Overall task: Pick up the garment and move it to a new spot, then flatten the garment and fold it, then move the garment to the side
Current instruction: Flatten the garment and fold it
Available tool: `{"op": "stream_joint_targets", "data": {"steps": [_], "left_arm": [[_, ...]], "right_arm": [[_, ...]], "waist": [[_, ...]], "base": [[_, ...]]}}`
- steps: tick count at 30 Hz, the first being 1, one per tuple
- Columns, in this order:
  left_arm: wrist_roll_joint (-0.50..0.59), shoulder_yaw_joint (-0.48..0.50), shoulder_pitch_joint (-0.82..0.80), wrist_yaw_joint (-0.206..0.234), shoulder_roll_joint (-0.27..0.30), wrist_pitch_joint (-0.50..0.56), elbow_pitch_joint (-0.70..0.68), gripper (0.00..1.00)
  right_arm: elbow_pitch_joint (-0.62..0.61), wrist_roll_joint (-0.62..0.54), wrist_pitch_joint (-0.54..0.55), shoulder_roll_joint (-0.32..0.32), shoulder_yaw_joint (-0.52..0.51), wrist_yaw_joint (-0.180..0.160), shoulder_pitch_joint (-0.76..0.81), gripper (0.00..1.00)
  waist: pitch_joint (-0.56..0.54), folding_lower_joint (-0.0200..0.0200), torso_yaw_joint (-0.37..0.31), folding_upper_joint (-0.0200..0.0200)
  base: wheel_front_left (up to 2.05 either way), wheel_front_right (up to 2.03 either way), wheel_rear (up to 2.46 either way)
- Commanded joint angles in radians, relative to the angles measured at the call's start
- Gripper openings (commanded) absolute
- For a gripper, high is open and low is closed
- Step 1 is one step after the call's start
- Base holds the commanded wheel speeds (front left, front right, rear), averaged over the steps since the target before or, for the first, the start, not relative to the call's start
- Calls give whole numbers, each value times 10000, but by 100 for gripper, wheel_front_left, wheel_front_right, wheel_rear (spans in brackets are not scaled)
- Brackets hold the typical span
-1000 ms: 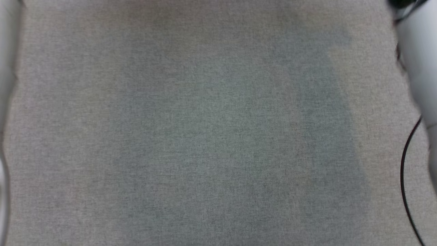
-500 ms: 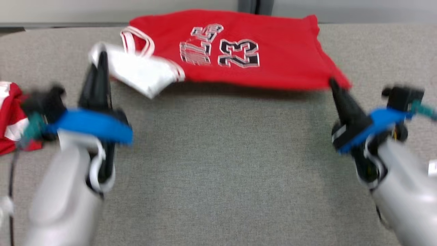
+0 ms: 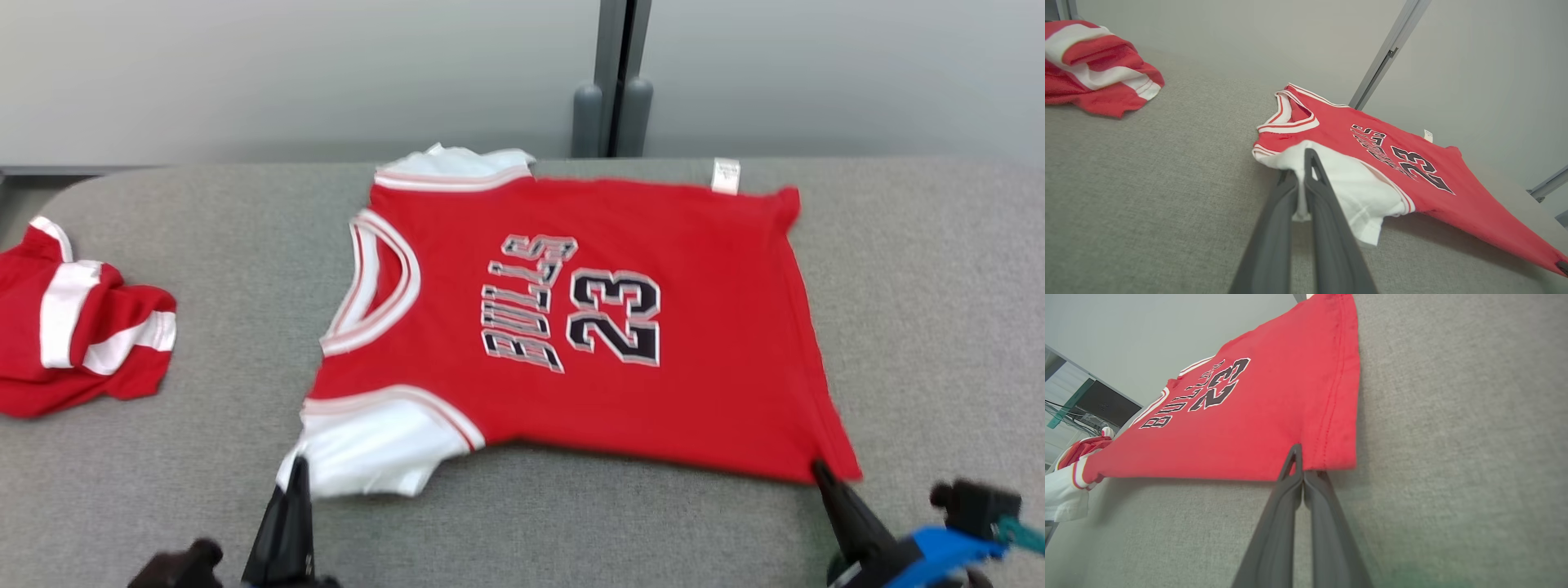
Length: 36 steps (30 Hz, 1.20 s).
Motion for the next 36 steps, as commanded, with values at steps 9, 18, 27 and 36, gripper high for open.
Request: {"op": "stream_joint_targets", "data": {"steps": [9, 18, 27, 36], "left_arm": [[-73, -182, 1794, 392, 389, 559, -1379, 0], [188, -567, 954, 17, 558, 809, -1167, 0], [216, -434, -860, -542, 968, 947, -383, 0], [271, -555, -2995, -1064, 1105, 1241, 1371, 0]], "right_arm": [[-1483, -910, 797, 314, -1548, 1, 2894, 0], [-2809, -2204, 2316, 1246, -2984, 1, 3153, 0], [-3367, -2409, 3665, 2011, -3901, 3, 2178, 0], [-2662, -2440, 4313, 2243, -4220, 3, 596, 0]], "waist": [[-568, 3, 196, 2], [-564, 3, 196, 2], [-194, 3, -221, 2], [489, 3, -427, 2]], "base": [[0, 0, 0], [0, 0, 0], [0, 0, 0], [0, 0, 0]]}}
